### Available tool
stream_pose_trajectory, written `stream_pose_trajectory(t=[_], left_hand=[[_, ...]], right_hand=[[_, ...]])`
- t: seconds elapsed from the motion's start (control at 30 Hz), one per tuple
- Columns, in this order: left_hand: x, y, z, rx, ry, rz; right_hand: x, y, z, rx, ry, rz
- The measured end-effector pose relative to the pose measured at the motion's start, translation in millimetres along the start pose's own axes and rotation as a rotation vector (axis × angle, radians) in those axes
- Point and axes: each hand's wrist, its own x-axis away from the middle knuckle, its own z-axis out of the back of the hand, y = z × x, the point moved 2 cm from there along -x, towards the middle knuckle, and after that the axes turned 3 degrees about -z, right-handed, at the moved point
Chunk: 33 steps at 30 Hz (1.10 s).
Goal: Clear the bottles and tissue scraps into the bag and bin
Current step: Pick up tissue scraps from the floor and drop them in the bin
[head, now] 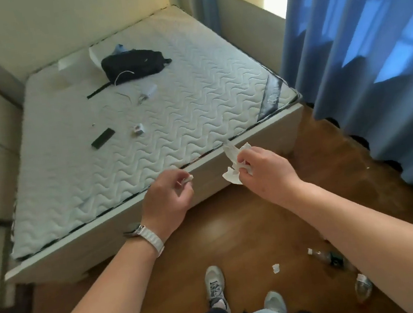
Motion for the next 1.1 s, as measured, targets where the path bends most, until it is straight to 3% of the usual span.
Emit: stream_pose_trajectory(t=[0.47, 1.1], left_hand=[[127, -90, 134, -0.136, 0.229, 0.332], [380, -286, 361, -0.232, 0.516, 0.631]], right_hand=[[-5, -176, -87, 0.007, -0.237, 0.363], [95, -518, -280, 0.081, -0.407, 0.718]])
